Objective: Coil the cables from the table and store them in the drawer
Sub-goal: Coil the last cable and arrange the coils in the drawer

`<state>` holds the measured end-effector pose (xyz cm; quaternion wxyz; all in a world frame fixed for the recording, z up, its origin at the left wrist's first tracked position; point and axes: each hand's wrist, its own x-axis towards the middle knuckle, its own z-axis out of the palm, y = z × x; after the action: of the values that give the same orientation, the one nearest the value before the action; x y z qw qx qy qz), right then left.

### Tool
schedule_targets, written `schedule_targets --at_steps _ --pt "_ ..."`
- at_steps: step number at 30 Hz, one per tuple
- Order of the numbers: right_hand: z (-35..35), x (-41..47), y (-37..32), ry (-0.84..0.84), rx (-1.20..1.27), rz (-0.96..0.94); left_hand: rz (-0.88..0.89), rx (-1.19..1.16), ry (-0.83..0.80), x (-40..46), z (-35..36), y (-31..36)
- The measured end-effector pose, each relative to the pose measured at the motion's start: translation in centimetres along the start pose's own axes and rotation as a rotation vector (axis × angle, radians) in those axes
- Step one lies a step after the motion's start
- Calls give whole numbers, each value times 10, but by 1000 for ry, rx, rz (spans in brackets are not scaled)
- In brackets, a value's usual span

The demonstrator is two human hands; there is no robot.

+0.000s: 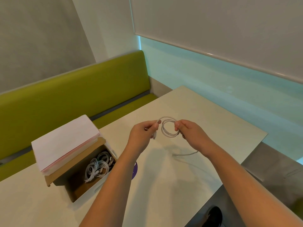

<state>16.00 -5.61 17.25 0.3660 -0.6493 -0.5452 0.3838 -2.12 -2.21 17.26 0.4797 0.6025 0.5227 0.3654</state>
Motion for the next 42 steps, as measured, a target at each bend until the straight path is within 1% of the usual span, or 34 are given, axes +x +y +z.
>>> schedule_targets --at_steps 3,5,8,13,16,18,20,22,23,25,30,32,37,42 --pt "3 -1 1 6 11 -4 -78 -293 19 -7 6 10" --pt "5 -2 -1 -9 39 -5 -96 -344 44 -10 11 11" --pt "7 -5 -4 -41 90 -4 -56 -280 144 -11 16 6" --pt "7 -10 -7 -57 126 -18 87 19 301 -15 21 -2" --pt "7 -11 -8 -69 150 -20 82 84 333 -15 22 -3" --pt "6 -12 -10 -78 163 -26 22 34 281 -10 20 -5" --pt "5 -12 -12 -91 185 -31 -32 -92 110 -5 18 -6" --pt "3 -12 -14 -98 235 -36 -72 -261 -86 -4 16 -6" --pt "2 -13 -16 -99 269 -38 -92 -352 -154 -5 14 -6" --pt "0 -13 -18 -101 329 -34 -110 -478 -211 -5 10 -5" --pt "-3 -9 -18 -113 471 6 -103 -590 -320 0 2 -4" --pt "-4 -8 -17 -118 489 8 -105 -606 -329 1 1 -4" --pt "-4 -7 -18 -105 426 -6 -125 -549 -258 4 0 -9" --pt "-6 -6 -18 -70 404 -10 -129 -406 -109 4 0 -13"
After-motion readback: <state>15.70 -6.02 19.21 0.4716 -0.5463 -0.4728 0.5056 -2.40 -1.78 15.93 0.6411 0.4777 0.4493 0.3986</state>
